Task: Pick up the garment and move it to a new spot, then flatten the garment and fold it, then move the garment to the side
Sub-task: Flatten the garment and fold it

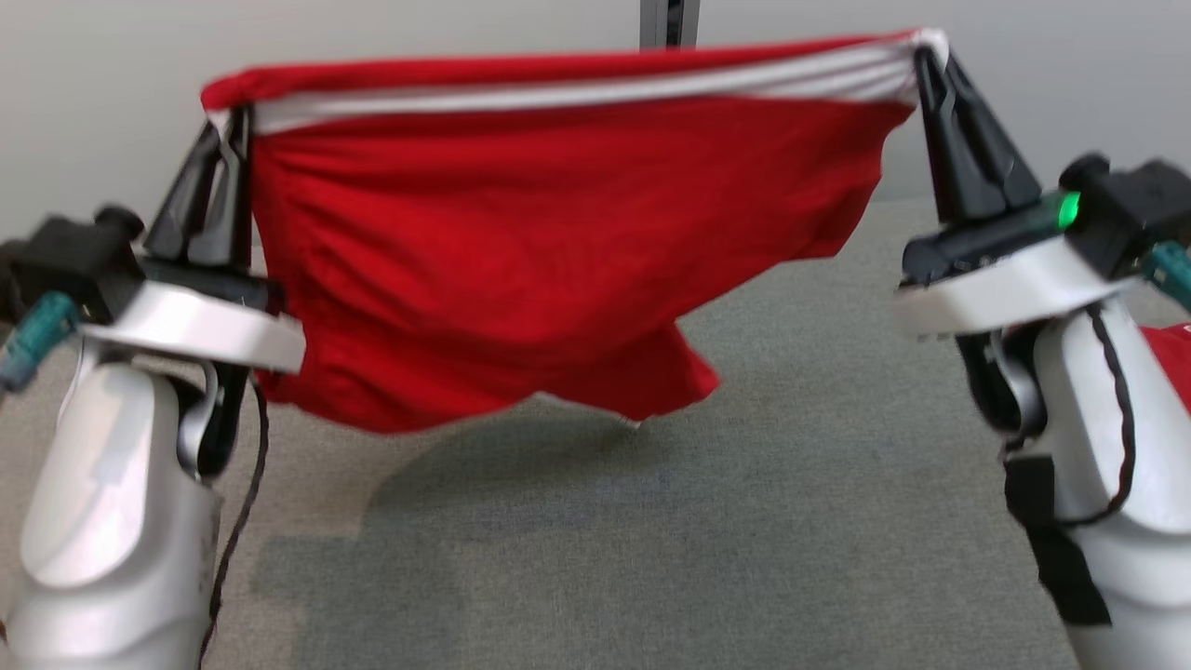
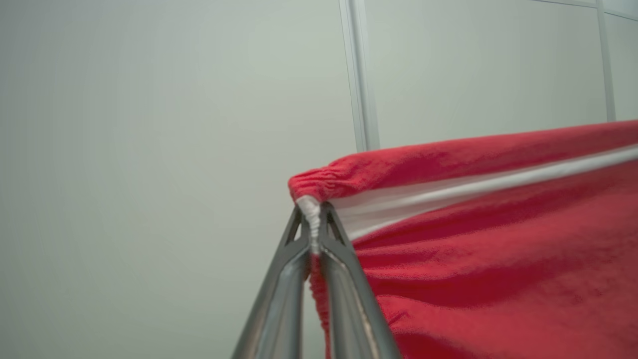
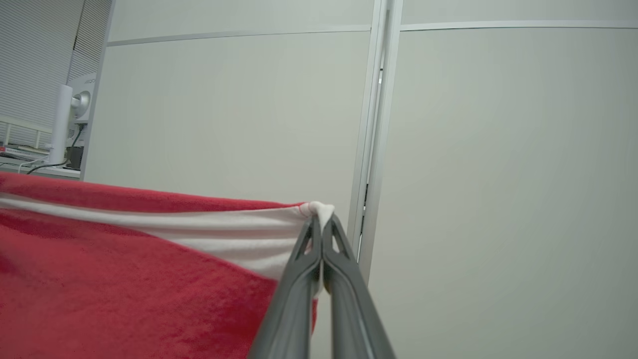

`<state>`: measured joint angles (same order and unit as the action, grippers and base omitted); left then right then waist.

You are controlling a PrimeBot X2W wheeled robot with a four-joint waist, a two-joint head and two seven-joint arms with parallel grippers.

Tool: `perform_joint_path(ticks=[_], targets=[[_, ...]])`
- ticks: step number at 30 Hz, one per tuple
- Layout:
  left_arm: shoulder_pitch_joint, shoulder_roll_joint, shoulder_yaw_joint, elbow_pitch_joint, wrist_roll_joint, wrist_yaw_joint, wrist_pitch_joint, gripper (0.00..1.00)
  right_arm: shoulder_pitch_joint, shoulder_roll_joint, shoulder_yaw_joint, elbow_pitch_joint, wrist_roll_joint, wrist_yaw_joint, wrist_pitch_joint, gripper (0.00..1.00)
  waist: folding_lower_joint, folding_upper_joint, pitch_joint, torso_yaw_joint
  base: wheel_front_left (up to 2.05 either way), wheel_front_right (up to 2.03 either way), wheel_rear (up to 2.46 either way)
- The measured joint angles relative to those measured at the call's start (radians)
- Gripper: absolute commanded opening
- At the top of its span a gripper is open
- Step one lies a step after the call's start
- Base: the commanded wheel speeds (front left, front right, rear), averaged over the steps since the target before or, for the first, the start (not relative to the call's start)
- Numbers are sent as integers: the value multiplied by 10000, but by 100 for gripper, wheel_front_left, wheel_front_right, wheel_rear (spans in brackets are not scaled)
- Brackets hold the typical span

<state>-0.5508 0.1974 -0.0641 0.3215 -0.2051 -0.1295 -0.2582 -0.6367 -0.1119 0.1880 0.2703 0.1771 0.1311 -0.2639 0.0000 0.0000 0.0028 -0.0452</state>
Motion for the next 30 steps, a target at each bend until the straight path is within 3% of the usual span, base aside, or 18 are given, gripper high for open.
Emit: perform_joint_path(ticks=[11, 19, 23, 30], targets=[[-4320, 291, -924, 2234, 297, -15, -17, 0, -4166, -483, -272, 2226, -941, 2, 0, 0, 0, 0, 2036, 140, 0, 0, 0], [-6964, 65, -938, 2717, 665, -10, -61, 0, -6613, -732, -1030, 2510, -1785, 12, -2, 0, 0, 0, 3798, 205, 0, 0, 0], [-6481, -144, -821, 2832, 665, 2, -59, 0, -6073, -667, -932, 2174, -1728, 10, 0, 0, 0, 0, 4383, 210, 0, 0, 0], [-3009, -736, -311, 3400, 173, 13, -54, 0, -2163, -522, -332, 1267, -984, 12, 0, 0, 0, 0, 4053, 92, 0, 0, 0]])
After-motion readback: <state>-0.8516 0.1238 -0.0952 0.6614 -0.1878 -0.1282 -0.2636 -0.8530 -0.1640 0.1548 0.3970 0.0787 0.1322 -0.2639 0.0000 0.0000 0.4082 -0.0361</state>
